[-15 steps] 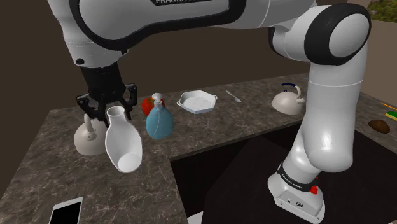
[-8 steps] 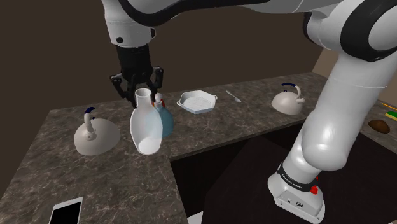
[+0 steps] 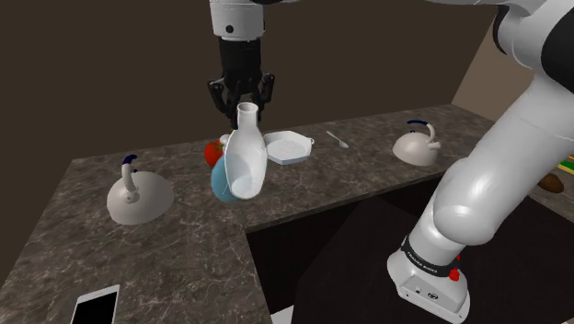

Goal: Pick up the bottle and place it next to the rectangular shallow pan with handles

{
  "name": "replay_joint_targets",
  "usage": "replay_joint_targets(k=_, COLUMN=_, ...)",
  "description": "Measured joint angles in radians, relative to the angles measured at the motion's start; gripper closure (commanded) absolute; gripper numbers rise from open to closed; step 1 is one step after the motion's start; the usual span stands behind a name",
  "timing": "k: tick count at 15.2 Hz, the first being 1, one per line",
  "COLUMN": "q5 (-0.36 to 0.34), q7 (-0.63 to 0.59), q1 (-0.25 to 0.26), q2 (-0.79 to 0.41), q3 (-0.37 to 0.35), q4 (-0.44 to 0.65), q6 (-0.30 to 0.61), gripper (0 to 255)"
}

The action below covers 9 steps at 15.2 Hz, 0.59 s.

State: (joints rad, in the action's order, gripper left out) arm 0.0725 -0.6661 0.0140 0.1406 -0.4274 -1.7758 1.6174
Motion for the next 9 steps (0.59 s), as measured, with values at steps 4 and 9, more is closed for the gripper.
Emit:
replay_joint_targets(k=4, q5=0.023, q7=0.097, q1=-0.031, q2=0.097, q3=0.063, q4=-0.052, q6=-0.043, gripper=255)
replay_joint_targets(k=9, q5=0.023, q7=0.222, q1=-0.068, q2=0.185, q3=0.152, q4=-0.091, q6=-0.096, gripper=255)
